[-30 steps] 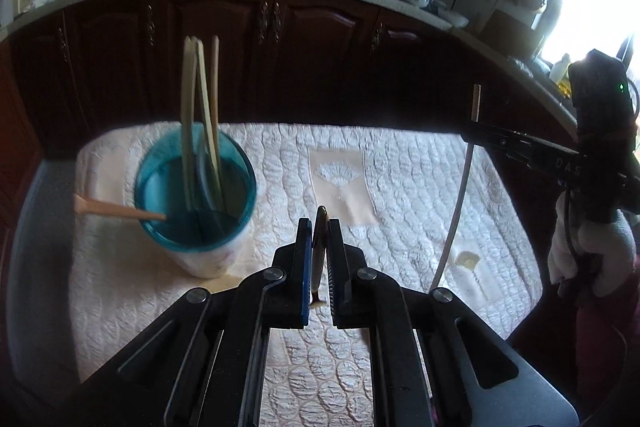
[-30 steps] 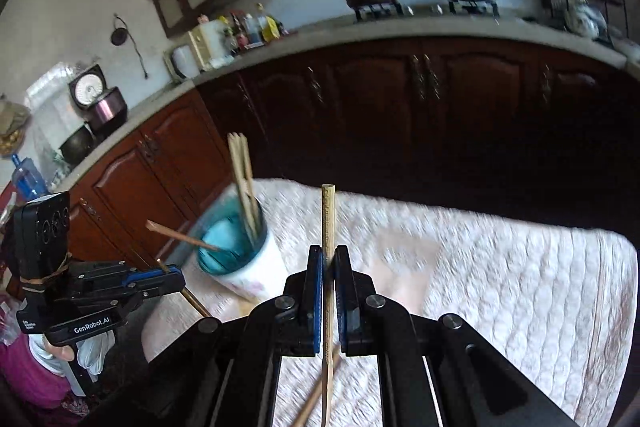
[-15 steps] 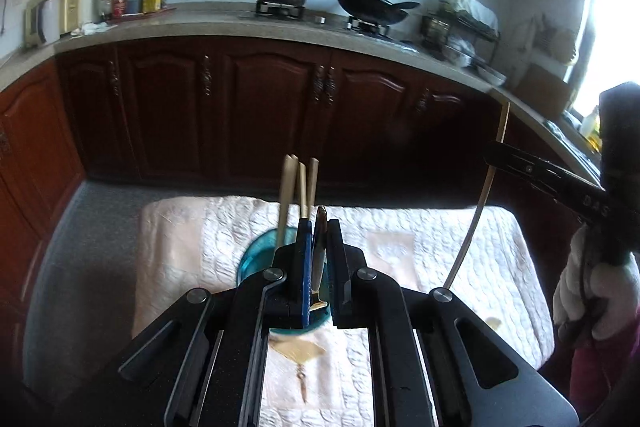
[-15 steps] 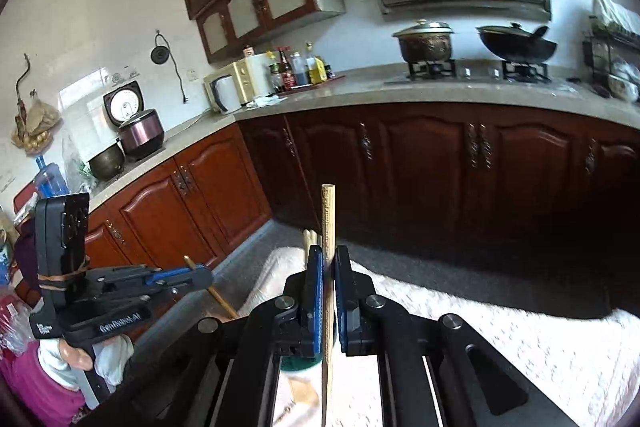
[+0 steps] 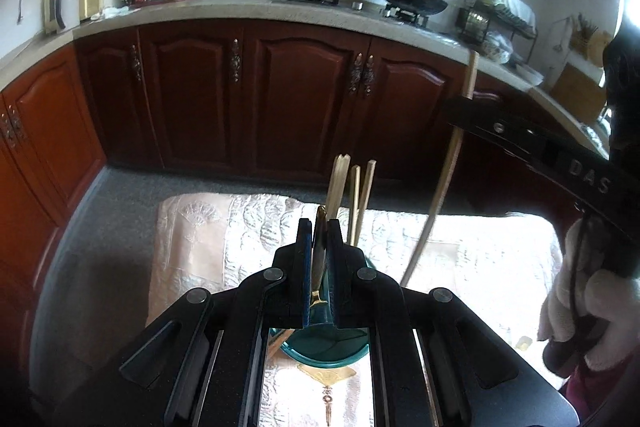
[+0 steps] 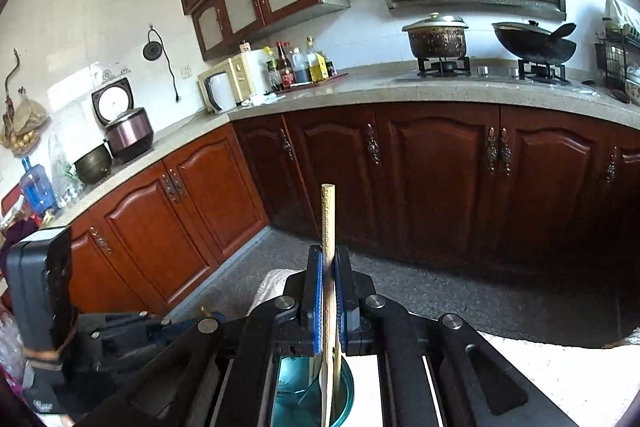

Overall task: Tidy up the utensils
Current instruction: 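Lift the fork with the left tool while the right tool carries the chopstick to the holder, then lower the gold fork with the left tool while the right tool lowers the chopstick into the holder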

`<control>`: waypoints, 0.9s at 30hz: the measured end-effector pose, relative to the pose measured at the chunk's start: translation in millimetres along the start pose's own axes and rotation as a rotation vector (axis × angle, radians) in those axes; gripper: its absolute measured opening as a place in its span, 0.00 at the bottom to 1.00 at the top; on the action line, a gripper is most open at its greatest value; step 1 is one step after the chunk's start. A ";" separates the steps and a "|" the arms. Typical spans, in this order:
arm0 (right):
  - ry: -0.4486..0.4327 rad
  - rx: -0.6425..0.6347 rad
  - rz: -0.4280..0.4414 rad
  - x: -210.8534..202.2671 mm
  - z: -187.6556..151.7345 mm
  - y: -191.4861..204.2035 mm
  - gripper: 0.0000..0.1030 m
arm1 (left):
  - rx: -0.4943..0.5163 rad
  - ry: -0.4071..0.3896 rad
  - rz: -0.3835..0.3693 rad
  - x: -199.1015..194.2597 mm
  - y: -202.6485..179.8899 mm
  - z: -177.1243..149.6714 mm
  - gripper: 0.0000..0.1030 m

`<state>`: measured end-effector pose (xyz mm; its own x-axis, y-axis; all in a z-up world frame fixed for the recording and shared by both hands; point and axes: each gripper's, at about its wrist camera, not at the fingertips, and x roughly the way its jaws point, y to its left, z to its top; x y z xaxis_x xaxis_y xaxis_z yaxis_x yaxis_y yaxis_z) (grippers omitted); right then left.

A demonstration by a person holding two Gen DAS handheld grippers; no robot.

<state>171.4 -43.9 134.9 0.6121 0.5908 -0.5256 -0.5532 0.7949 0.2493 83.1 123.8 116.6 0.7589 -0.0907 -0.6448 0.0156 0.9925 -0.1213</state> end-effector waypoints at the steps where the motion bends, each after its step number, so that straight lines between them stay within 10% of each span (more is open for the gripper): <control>1: 0.005 -0.001 0.000 4.1 -0.6 -0.9 0.05 | 0.006 0.002 0.015 4.8 -1.8 -2.0 0.05; 27: 0.185 -0.001 0.033 52.6 -67.6 -17.8 0.05 | 0.017 0.124 0.131 71.7 -8.8 -36.1 0.05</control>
<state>175.3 -36.3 47.8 0.4795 0.5810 -0.6577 -0.5720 0.7753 0.2678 113.9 105.6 44.2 0.6691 0.0308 -0.7425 -0.0661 0.9976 -0.0183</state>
